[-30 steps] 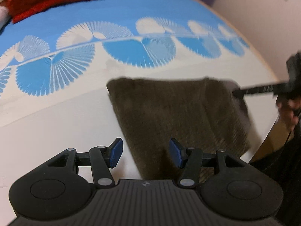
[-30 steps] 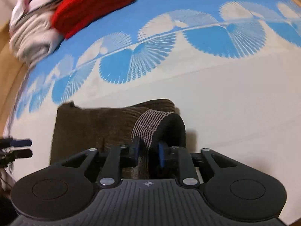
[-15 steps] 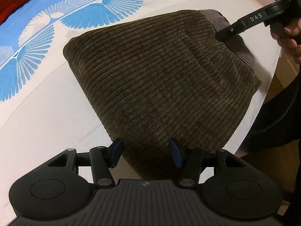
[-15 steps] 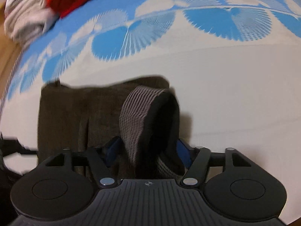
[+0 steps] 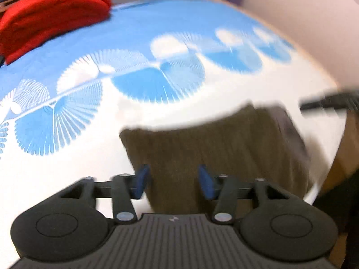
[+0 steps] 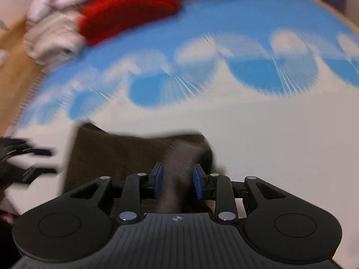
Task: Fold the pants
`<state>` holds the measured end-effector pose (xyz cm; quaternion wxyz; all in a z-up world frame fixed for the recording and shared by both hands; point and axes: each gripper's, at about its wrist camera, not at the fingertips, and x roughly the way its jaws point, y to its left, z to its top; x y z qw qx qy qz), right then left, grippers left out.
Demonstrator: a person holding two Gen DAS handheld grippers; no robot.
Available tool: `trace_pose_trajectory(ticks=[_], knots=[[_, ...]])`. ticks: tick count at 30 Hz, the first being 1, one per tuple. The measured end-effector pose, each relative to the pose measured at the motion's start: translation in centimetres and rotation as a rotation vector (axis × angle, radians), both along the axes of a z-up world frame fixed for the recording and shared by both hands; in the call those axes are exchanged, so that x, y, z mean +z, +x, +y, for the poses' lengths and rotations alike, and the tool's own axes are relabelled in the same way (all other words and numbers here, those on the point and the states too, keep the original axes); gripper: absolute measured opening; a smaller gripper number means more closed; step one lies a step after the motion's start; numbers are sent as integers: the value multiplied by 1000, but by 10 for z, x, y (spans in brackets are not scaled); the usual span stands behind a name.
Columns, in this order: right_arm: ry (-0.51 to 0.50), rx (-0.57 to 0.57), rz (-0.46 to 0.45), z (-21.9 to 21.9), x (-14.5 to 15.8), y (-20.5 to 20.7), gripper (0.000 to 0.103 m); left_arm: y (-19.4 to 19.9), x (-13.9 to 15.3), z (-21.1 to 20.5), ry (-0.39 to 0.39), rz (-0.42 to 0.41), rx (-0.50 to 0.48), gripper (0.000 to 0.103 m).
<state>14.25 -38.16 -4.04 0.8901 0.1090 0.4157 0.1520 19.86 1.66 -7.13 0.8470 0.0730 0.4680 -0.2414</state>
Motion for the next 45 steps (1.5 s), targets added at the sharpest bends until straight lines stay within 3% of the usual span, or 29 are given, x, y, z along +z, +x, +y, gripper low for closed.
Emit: trace_pose_trajectory(ticks=[2,4,6,7,8,9,10,14,17,20,23,26,28,30,32,34,35,36,37,38,41,43,45], knots=[[84,102,-22,4,5,-7,32,10,-3,-7,-13,-8,9,25],[62,213,5,18,-1,-8,32,21,-11,-14,3,-3,19,16],[-33,292,82,35,-20,-5,29,39,-27,-18,45,31,67,14],[-101,310,143,41,-34,-3,27,49,-37,-17,63,59,96,8],[-195,321,195,45,-50,-2,14,57,-44,-20,68,85,119,6],[-276,348,206,49,-60,-4,12,64,-53,-21,76,102,143,5],[-292,371,192,50,-61,-6,12,68,-58,-24,81,103,153,5],[-202,328,213,36,-54,-1,11,70,-58,-29,104,84,142,5],[-128,295,129,32,-35,-1,16,63,-43,-24,86,92,128,9],[-42,181,19,22,-17,8,23,41,-21,-19,34,68,26,23],[-97,97,-29,24,-17,21,24,12,-16,-17,11,86,-147,25],[-223,60,66,35,-41,41,23,-19,-30,-21,65,131,-326,25],[-245,38,104,36,-50,48,22,-42,-52,-27,158,161,-451,26],[-235,21,111,37,-51,45,23,-58,-65,-31,234,106,-513,26],[-211,6,112,35,-49,44,23,-55,-59,-27,208,107,-482,31],[-136,-34,105,24,-42,42,31,-39,-48,-16,132,107,-368,52],[-82,-53,99,17,-39,38,43,-32,-43,-9,96,91,-313,60],[-33,-69,90,11,-37,37,60,-24,-38,-2,64,74,-250,76],[3,-81,86,6,-37,35,68,-17,-34,5,40,62,-182,85],[9,-86,97,2,-38,35,76,-10,-32,11,17,63,-118,85],[-27,-88,167,-5,-48,35,76,11,-42,28,-51,149,48,85],[-33,-75,228,-9,-58,35,76,20,-56,32,-73,228,115,85],[-5,-48,298,-13,-72,37,85,26,-72,32,-81,284,144,85]])
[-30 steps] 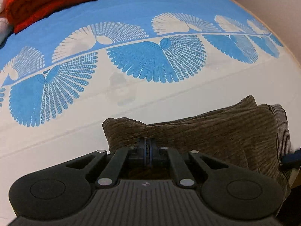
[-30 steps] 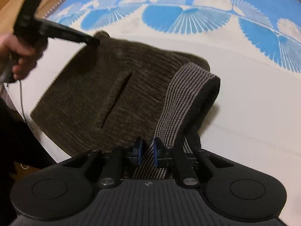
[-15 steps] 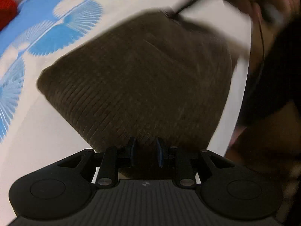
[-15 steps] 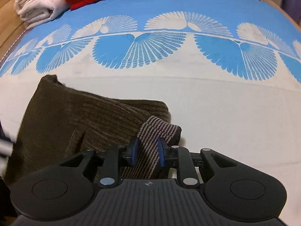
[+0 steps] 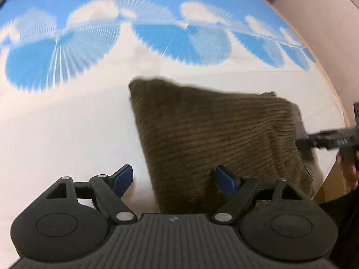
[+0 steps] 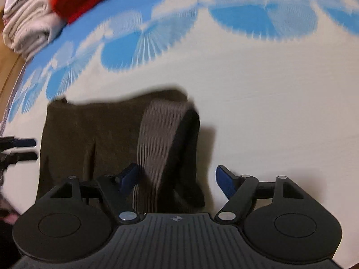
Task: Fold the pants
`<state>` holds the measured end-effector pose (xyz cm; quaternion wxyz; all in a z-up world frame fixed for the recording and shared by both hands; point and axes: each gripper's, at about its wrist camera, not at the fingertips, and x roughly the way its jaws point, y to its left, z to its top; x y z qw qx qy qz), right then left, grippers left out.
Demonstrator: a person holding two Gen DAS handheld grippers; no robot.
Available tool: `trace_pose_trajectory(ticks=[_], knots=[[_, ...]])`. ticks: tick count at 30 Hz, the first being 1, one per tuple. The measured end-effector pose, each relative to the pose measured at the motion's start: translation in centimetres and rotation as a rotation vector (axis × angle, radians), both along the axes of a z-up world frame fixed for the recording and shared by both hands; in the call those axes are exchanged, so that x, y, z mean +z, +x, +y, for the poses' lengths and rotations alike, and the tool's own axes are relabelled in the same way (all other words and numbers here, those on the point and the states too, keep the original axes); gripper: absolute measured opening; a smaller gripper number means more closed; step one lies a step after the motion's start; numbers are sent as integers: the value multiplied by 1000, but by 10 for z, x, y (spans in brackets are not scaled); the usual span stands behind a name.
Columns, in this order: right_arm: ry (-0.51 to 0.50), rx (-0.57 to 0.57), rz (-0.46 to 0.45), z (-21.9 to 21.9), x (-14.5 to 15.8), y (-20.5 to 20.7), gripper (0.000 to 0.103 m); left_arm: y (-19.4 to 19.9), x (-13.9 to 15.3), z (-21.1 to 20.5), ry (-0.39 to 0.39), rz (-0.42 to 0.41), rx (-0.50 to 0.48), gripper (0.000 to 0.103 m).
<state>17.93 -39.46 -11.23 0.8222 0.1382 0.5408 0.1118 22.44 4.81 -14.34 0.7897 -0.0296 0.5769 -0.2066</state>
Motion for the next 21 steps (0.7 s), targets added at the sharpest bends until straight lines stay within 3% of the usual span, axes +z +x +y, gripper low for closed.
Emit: trace_pose_trajectory(ticks=[8,12,17,19,21], knots=[[153,-2,93,-7,-30,9,92,11,-43,6,-114,148,96,89],[177,55,61,-4,-30,11,87,17,-49,1,-146,135,82,89],[165,68,12,3,-29,16,79,22,-47,-10,-133,101,61,80],[165,67,-1,2,-29,18,74,22,-44,-12,-122,86,46,70],[154,81,-29,3,-23,16,60,24,-38,-10,-123,80,45,59]])
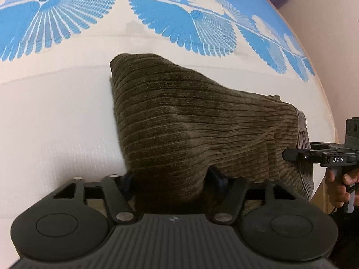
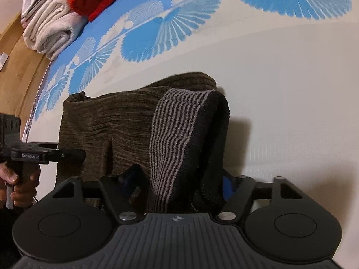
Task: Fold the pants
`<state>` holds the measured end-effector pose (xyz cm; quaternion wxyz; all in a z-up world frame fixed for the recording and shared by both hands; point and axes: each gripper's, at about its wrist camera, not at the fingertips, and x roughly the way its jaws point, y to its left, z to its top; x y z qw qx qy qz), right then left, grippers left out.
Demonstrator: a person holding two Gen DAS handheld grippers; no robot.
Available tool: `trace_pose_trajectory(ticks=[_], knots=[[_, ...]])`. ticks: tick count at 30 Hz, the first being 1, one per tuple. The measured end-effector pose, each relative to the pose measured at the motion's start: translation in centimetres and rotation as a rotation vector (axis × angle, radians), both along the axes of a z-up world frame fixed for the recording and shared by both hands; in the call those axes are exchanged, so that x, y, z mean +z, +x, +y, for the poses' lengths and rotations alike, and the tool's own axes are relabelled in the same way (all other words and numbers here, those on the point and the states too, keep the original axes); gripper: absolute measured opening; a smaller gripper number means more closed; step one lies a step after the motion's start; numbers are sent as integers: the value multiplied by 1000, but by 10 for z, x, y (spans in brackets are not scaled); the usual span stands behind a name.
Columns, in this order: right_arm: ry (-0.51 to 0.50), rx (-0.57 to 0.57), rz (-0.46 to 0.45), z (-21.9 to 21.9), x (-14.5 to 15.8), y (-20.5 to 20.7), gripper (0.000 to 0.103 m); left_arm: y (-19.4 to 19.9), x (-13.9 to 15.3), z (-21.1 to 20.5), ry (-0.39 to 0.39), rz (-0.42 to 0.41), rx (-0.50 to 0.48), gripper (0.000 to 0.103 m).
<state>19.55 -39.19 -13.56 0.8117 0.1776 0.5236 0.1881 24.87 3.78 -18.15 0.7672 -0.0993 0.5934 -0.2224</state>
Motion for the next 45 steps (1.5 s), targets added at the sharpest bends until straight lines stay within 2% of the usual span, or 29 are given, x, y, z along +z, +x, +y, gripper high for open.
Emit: trace_pose_trajectory(ticks=[1,3,6,12,19,24,26,27,28,29,30,32,34,37,39,40,41,42,43,45], knots=[[2,-1,-14,0,3,0,57,2,6,3,-11,-7,6,50],[20,-10,-61,-1,14,0,48,5,19,8,-35,-34,24,44],[63,-17,-154,-1,34,3,46,7,45,9,-12,-148,18,41],[68,-28,-284,18,63,28,45,24,75,24,17,-279,85,41],[85,-40,-442,54,100,68,45,50,101,59,-22,-420,200,40],[95,-55,-492,76,109,96,45,68,109,72,-21,-496,251,41],[81,-64,-514,84,112,107,45,76,105,75,-20,-492,266,50],[73,-81,-516,86,110,112,48,82,101,76,-3,-474,287,61],[44,-104,-507,89,108,118,51,86,97,77,33,-456,323,62],[-28,-127,-485,94,103,125,56,89,95,79,83,-451,360,62],[-105,-153,-457,99,98,132,56,89,95,80,130,-456,383,62],[-248,-236,-409,102,88,141,55,91,97,83,151,-457,398,62],[-268,-277,-397,98,86,143,55,91,99,82,107,-444,356,60],[-231,-235,-433,99,91,143,55,87,94,64,101,-422,215,57],[-230,-158,-402,105,83,147,53,83,74,48,151,-326,97,56],[-243,-127,-363,110,76,150,53,81,58,39,212,-263,39,57],[-285,-101,-298,115,65,153,53,77,49,31,274,-266,2,57],[-347,-80,-230,118,52,156,62,73,47,25,308,-297,-19,58],[-374,-69,-189,119,41,157,63,70,50,23,321,-309,-18,58],[-354,-105,-179,115,39,155,63,71,59,24,321,-320,18,58]])
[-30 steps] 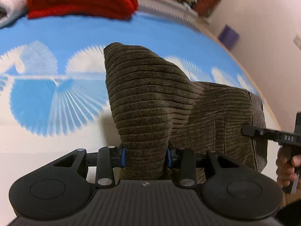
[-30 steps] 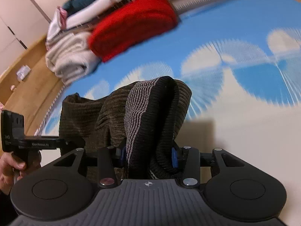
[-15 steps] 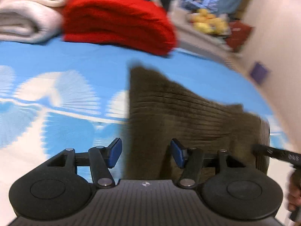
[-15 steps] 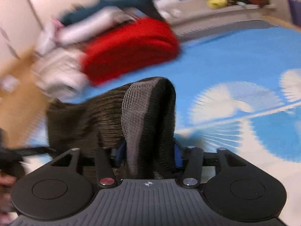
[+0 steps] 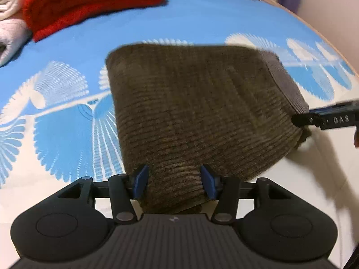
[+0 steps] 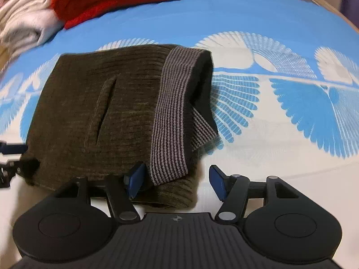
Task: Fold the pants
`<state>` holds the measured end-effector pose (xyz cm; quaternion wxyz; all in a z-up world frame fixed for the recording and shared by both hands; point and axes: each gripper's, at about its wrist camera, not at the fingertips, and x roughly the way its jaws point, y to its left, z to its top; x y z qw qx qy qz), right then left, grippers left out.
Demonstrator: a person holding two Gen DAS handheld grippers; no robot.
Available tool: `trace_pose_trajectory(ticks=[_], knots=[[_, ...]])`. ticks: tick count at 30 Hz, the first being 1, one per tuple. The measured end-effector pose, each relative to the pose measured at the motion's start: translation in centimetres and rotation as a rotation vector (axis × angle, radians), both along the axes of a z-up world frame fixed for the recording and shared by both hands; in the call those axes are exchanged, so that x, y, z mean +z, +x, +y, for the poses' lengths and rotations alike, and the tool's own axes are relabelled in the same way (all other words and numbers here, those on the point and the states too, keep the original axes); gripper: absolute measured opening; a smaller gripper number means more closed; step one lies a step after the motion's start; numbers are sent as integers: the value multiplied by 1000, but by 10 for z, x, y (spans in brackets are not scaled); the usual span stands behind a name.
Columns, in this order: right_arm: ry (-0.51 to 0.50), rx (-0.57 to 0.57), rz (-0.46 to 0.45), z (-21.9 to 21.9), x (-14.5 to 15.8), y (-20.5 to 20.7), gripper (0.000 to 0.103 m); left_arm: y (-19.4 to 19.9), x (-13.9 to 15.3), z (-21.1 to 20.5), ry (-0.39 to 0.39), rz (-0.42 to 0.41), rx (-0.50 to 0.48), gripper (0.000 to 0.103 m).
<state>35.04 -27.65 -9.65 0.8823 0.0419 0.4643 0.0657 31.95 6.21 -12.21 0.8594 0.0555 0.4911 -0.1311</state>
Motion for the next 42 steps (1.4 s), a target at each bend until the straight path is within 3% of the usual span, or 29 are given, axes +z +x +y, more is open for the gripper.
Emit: trace_pose_trajectory(ticks=[4,8,13,19,20,21,23,26,28,29,31,33,35,38,42], knots=[[-9,4,-90,3,24,-13,63,-9,23,-2,41,-74,65,60],[-26,-10,-184,5,48,-33,63,-14,51,-3,32,-141,139,65],[-6,-48,-295,2,95,-69,66,-47,95,-5,-12,-221,216,82],[34,-96,-407,-1,143,-126,82,-101,143,-12,26,-315,276,86],[31,-93,-420,-1,147,-137,86,-113,150,-15,39,-335,278,88],[26,-90,-430,0,150,-149,89,-125,153,-19,58,-349,278,97],[13,-79,-432,2,149,-171,91,-148,154,-27,94,-366,266,102],[-9,-96,-409,4,132,-196,92,-179,135,-33,60,-352,250,102],[4,-92,-327,8,116,-205,91,-181,116,-33,33,-219,266,102],[1,-84,-279,11,111,-204,89,-178,113,-29,-27,-173,284,101],[-26,-64,-264,18,106,-205,89,-173,116,-24,-80,-183,309,101],[-83,-33,-282,27,105,-203,89,-169,116,-26,-8,-230,331,102],[-125,-30,-291,31,103,-199,89,-165,112,-28,41,-223,350,102],[-117,-61,-280,29,101,-195,90,-161,109,-26,-12,-185,370,102],[-107,-81,-282,32,99,-191,90,-159,108,-33,-1,-188,349,102]])
